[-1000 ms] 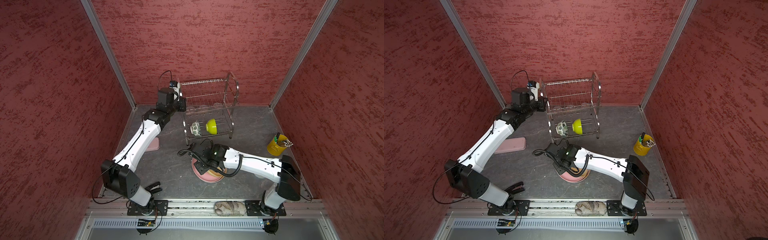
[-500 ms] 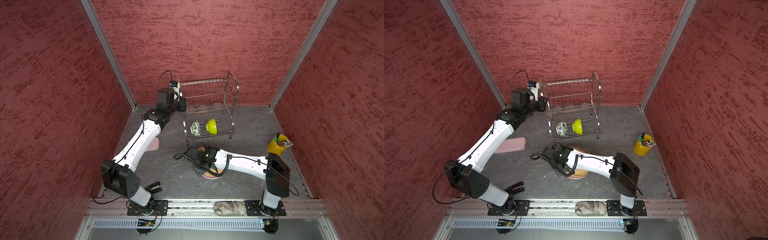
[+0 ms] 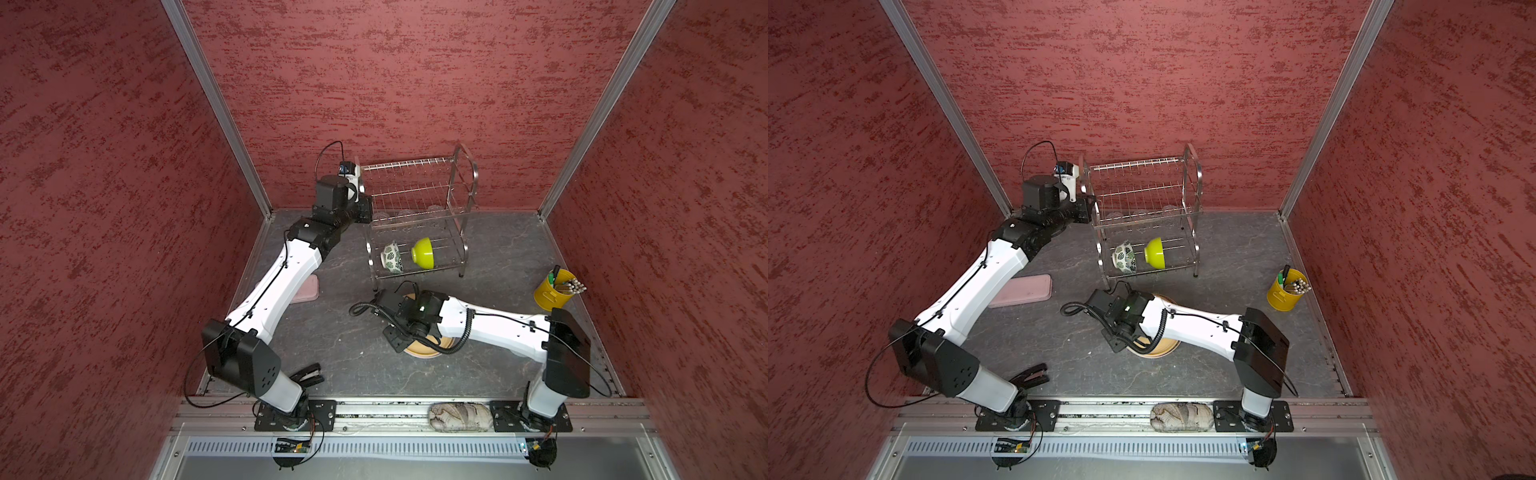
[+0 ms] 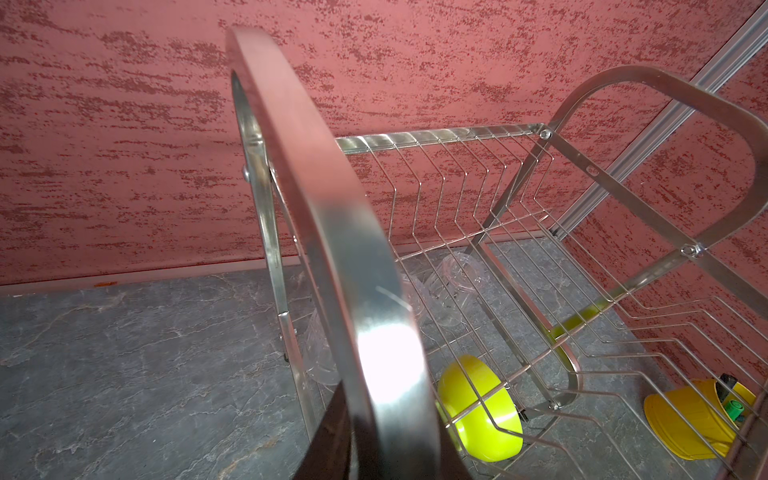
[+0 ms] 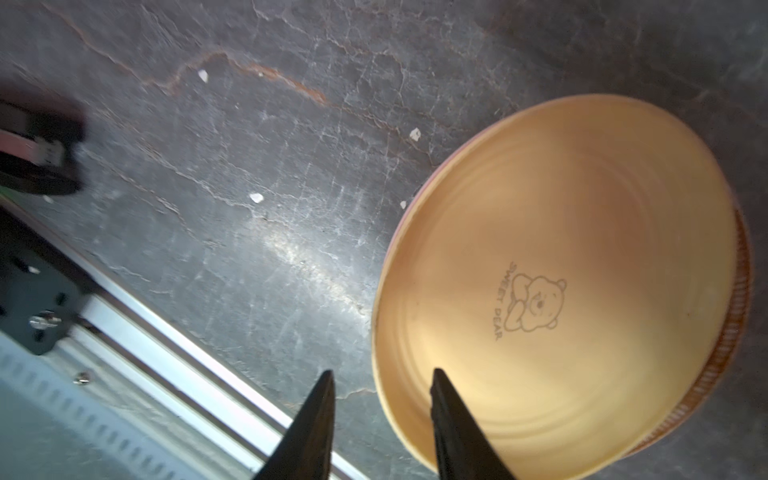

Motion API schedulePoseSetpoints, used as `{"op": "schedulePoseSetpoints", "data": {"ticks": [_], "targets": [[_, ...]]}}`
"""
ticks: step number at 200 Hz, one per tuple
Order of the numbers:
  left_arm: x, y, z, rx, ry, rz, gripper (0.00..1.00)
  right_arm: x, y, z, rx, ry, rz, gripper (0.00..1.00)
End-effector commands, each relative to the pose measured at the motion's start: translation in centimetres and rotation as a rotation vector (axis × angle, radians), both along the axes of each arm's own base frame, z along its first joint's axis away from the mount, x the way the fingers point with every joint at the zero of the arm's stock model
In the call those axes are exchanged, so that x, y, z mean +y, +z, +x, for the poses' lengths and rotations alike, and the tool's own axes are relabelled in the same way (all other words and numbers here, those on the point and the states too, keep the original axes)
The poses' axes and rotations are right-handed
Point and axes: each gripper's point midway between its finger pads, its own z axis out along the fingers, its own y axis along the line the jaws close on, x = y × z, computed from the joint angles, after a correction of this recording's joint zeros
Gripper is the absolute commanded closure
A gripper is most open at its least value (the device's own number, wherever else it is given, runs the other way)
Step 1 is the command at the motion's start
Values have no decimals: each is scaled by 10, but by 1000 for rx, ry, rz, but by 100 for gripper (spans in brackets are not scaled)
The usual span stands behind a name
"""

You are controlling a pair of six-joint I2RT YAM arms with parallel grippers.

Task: Unload the mixed dishes from the dish rack
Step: 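Carry the cream plate down onto the pink plate with the right gripper, then release the cream plate and lift the right gripper toward the rack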

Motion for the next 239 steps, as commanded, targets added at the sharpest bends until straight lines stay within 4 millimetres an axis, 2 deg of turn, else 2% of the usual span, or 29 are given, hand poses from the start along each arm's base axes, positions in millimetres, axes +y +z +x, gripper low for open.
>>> {"op": "schedulePoseSetpoints", "data": {"ticks": [1, 13, 26, 78, 150, 210, 239], "targets": [[-20, -56, -7, 215, -38, -104, 81, 10, 26, 4, 6, -10, 119, 88], [-19, -56, -7, 214, -36, -104, 80, 13, 22, 3, 23, -5, 133, 97], [-19, -57, -7, 216, -34, -103, 80, 20, 17, -1, 54, 16, 155, 100], [-18, -57, -6, 221, -30, -100, 80, 29, -6, -6, 103, 48, 142, 100], [-18, -59, -5, 228, -27, -97, 80, 17, -40, 5, 130, 27, 104, 100], [-18, -61, -4, 235, -22, -95, 80, 14, -54, 7, 147, 32, 86, 100], [-18, -61, -4, 239, -21, -91, 80, 17, -44, 8, 132, 41, 111, 100]]}}
